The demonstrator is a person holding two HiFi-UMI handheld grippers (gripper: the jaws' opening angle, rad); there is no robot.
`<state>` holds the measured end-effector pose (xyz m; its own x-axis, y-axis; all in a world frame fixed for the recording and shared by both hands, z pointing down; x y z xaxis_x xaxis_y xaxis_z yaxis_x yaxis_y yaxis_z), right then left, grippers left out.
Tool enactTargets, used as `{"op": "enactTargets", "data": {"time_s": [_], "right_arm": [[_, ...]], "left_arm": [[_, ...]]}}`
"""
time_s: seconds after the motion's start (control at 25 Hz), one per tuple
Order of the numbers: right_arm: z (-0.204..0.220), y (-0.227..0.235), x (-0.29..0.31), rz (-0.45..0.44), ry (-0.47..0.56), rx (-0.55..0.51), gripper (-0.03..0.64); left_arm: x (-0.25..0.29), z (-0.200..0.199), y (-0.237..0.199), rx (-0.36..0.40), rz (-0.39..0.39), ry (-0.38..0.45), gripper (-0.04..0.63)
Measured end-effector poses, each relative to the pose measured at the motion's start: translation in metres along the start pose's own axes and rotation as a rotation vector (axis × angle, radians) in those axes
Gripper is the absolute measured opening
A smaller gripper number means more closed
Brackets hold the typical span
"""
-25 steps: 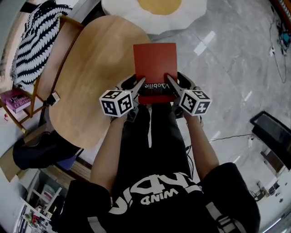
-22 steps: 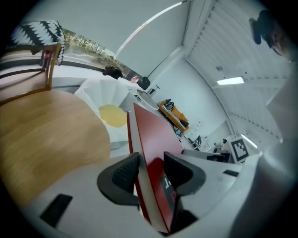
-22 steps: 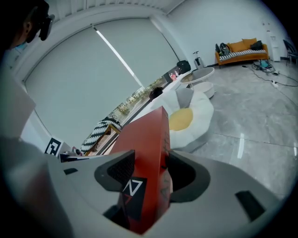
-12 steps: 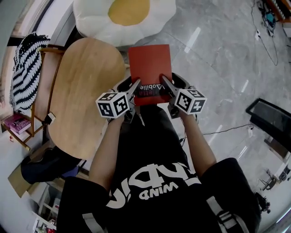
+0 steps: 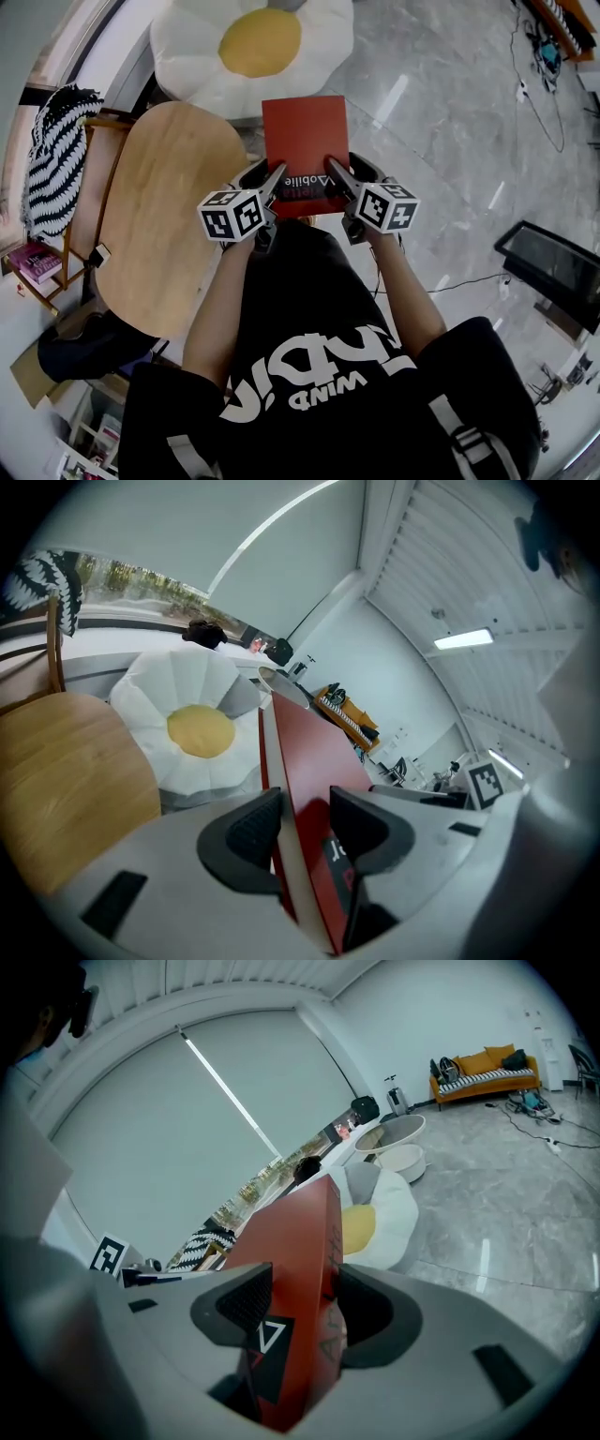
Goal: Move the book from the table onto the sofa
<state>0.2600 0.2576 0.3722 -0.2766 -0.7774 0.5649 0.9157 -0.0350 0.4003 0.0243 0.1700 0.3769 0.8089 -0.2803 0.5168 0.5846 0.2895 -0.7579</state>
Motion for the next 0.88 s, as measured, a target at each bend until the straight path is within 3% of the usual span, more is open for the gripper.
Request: {"op": "enactTargets", "data": {"time_s": [0.32, 0.88], "right_arm": [[-0.041, 0.02, 0.041, -0.018, -0.026, -0.03, 0.212], [-0.152, 0.038, 0.131, -0.035, -0.031, -0.058, 0.21]], "left_arm": [[0.032, -0.047, -0.011, -0.034, -0.011, 0.01, 0.167], [0.077, -0.177, -0.022, -0.06, -0.016, 0.005, 0.167]]}}
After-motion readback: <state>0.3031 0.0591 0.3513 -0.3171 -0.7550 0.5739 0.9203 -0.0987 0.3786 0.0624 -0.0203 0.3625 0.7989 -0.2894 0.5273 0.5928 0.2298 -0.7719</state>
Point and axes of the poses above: the fingertips, and each gripper's own axes: x forward along the fingers, y to its right, z out of its underside, the point moved 10 cm from there along -x, backward along the fingers, and after that the axes turned 13 degrees about -x, right-handed, at the moved point
